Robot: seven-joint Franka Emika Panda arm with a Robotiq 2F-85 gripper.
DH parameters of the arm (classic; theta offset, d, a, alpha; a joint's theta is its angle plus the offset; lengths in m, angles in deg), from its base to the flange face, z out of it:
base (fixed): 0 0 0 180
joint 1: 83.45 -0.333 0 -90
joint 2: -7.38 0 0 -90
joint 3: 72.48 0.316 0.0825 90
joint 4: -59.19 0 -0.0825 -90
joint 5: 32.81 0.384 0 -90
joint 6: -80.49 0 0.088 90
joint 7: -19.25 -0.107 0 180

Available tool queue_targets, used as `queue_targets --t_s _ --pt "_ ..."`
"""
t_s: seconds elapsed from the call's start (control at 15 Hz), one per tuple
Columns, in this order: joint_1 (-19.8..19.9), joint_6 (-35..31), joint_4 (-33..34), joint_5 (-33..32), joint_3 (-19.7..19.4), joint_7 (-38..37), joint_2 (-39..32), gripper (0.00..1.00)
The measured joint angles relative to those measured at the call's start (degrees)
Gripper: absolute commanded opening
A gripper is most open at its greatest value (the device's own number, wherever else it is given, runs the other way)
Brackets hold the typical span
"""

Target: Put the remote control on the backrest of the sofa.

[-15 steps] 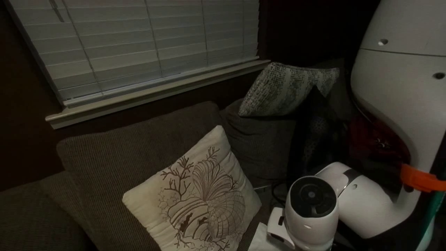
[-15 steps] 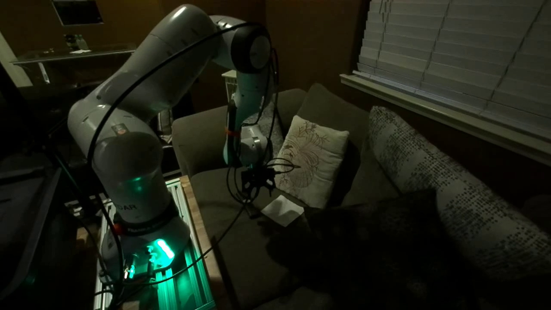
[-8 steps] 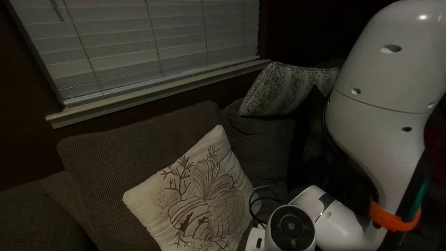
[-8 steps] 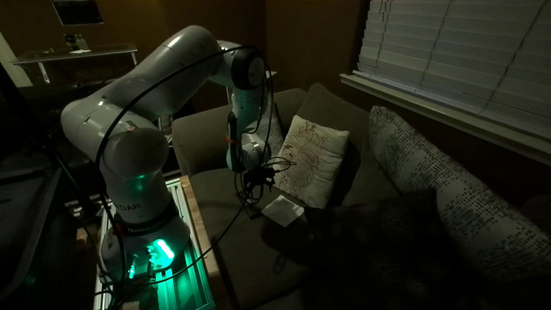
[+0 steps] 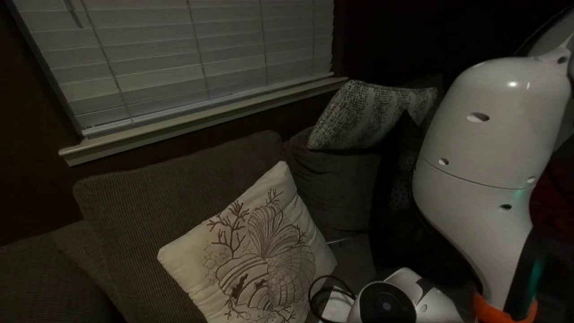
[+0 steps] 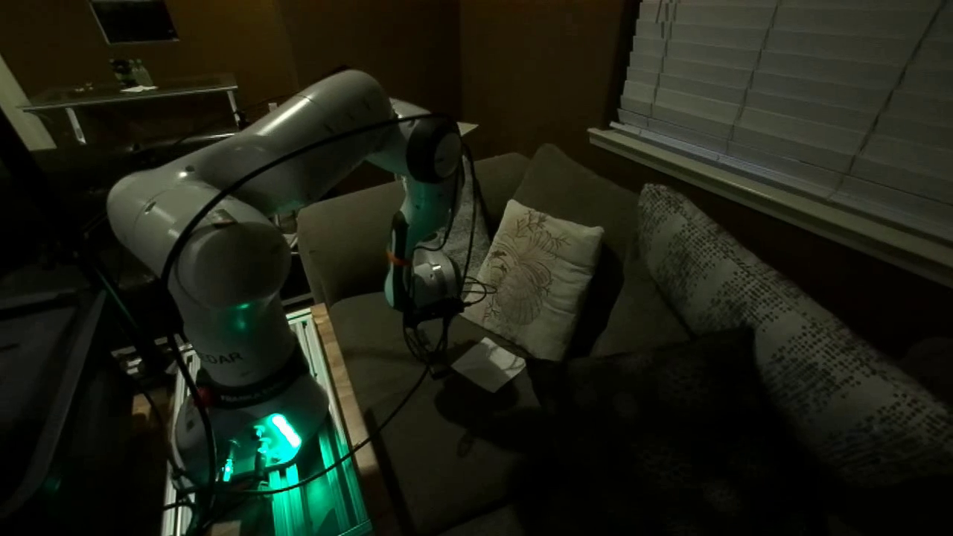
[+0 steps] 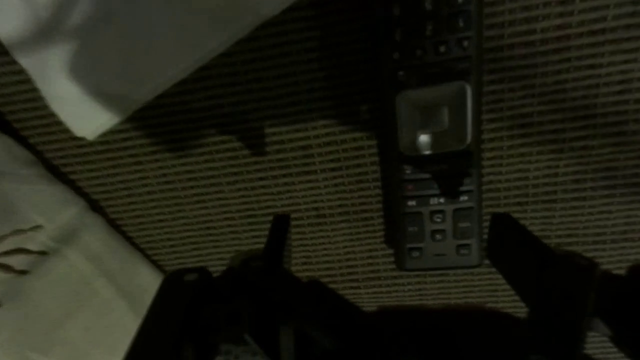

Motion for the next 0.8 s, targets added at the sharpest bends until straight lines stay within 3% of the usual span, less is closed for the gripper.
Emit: queue_targets --t_s 0.33,0.8 --pt "6.62 2.0 1.46 2.69 6.81 16.31 -6.38 1.0" --pt "6.66 6.54 5.25 6.91 6.3 19.57 -6.98 1.0"
